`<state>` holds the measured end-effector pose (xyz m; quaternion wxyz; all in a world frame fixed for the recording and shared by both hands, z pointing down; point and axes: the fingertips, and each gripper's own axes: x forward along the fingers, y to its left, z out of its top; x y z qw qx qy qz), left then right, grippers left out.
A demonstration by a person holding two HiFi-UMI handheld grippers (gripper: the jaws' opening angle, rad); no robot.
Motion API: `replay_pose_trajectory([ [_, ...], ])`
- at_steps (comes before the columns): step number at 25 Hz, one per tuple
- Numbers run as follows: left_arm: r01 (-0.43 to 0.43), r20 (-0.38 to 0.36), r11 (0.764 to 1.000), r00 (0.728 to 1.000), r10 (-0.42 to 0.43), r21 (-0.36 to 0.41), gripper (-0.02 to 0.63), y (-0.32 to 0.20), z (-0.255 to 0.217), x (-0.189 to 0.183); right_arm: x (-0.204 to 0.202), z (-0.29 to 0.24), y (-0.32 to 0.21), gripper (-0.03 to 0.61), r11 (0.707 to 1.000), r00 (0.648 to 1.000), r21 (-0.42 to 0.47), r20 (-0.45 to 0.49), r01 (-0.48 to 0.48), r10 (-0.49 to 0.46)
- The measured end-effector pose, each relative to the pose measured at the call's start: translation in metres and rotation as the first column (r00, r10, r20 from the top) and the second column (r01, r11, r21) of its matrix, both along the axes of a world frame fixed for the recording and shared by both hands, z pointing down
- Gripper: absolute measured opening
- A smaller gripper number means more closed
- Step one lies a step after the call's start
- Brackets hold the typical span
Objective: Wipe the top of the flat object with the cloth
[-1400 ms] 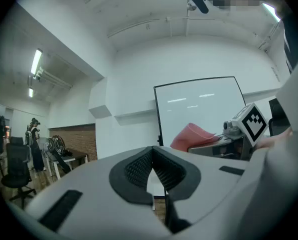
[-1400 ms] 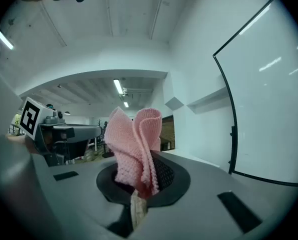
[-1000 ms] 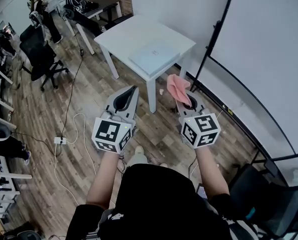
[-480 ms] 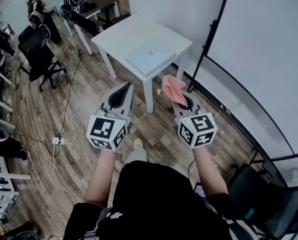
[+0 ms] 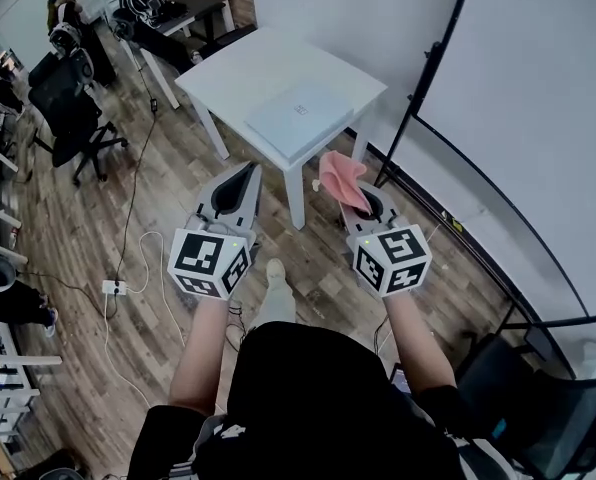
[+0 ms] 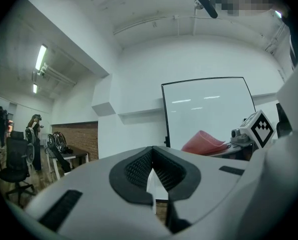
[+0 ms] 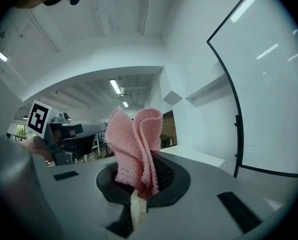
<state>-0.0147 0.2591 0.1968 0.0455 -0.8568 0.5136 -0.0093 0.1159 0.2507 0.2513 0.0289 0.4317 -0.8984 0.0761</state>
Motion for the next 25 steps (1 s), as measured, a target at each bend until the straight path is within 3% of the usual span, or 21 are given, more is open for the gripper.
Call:
replay_pose_trajectory([
  [7, -0.017, -0.019, 1.000, 1.000, 0.016, -0.022, 0.011, -0.077, 0.013, -0.012, -0.020, 0.013, -0.076, 0.044, 1.000, 1.000, -0.025, -0.017, -0.005, 0.005],
  [16, -0.071, -0.019, 0.997, 0.997, 0.071, -0.036, 0.012, -0.187, 0.005, -0.055, -0.062, 0.005, -0.179, 0.044, 0.998, 0.997, -0.039, -0.057, -0.048, 0.046],
  [25, -0.128, -0.036, 0.987, 0.991, 0.125, -0.099, 0.011, -0.283, 0.019, -0.098, -0.104, 0.006, -0.275, 0.044, 0.993, 0.993, -0.068, -0.077, -0.098, 0.092],
])
